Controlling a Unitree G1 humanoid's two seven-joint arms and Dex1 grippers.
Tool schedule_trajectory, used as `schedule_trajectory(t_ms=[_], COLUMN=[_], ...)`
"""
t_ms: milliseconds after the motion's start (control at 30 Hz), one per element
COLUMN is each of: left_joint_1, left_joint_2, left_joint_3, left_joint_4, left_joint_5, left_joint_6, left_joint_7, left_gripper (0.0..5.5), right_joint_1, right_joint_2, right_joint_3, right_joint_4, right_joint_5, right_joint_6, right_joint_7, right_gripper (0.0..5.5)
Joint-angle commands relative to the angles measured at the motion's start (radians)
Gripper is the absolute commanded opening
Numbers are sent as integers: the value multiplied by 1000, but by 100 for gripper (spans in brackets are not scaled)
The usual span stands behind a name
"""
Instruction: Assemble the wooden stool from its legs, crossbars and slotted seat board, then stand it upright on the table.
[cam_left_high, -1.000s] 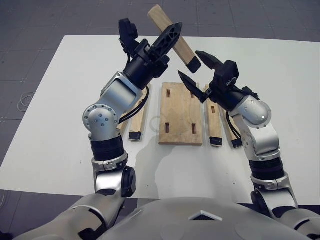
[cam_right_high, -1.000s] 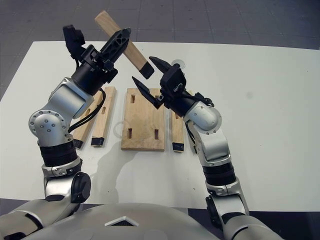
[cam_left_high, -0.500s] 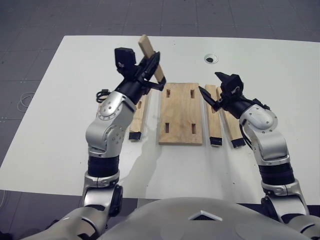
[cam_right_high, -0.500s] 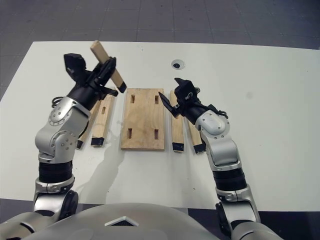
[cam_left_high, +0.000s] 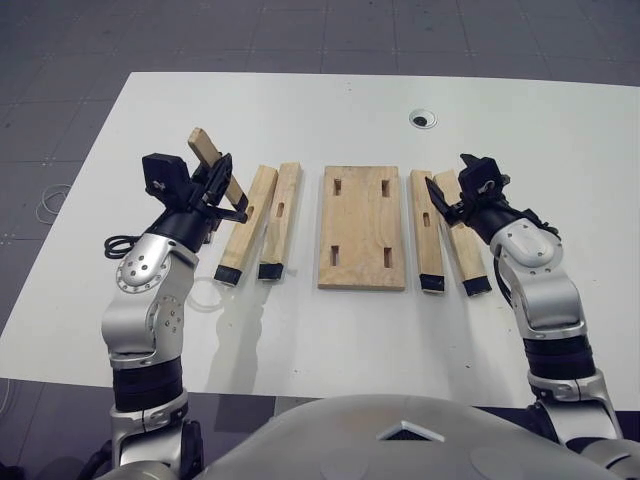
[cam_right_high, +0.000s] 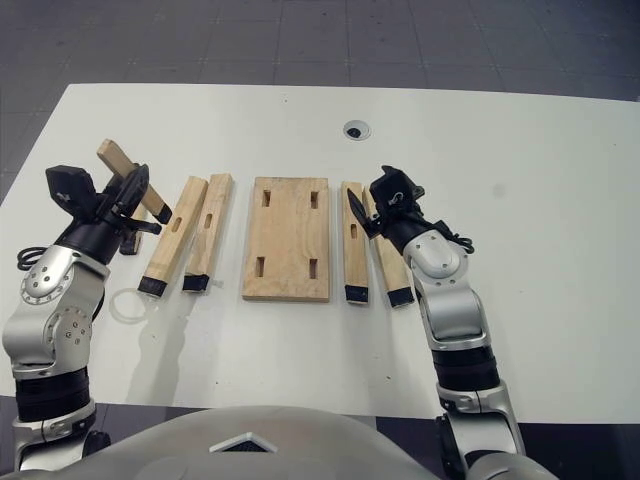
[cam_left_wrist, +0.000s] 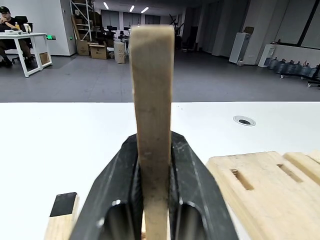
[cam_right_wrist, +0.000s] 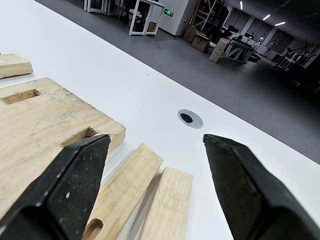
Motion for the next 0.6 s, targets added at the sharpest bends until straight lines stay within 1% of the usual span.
schedule_trajectory(t_ms=[33, 267, 600], left_joint_1=[-28, -55, -76], left_joint_2=[5, -16, -18], left_joint_3=[-3, -40, -47], left_joint_4=[61, 158, 226], left_joint_5=[33, 71, 100], left_joint_6=[-43, -95, -134], left_joint_7=[-25, -62, -83], left_gripper=[42, 42, 42], right_joint_1=[13, 1, -7], right_joint_2=[2, 4, 3], right_joint_3=[-4, -6, -9], right_joint_4=[-17, -15, -16], right_joint_5=[-3, -3, 0], right_joint_6=[20, 24, 28], right_joint_7=[-6, -3, 2], right_gripper=[343, 343, 343])
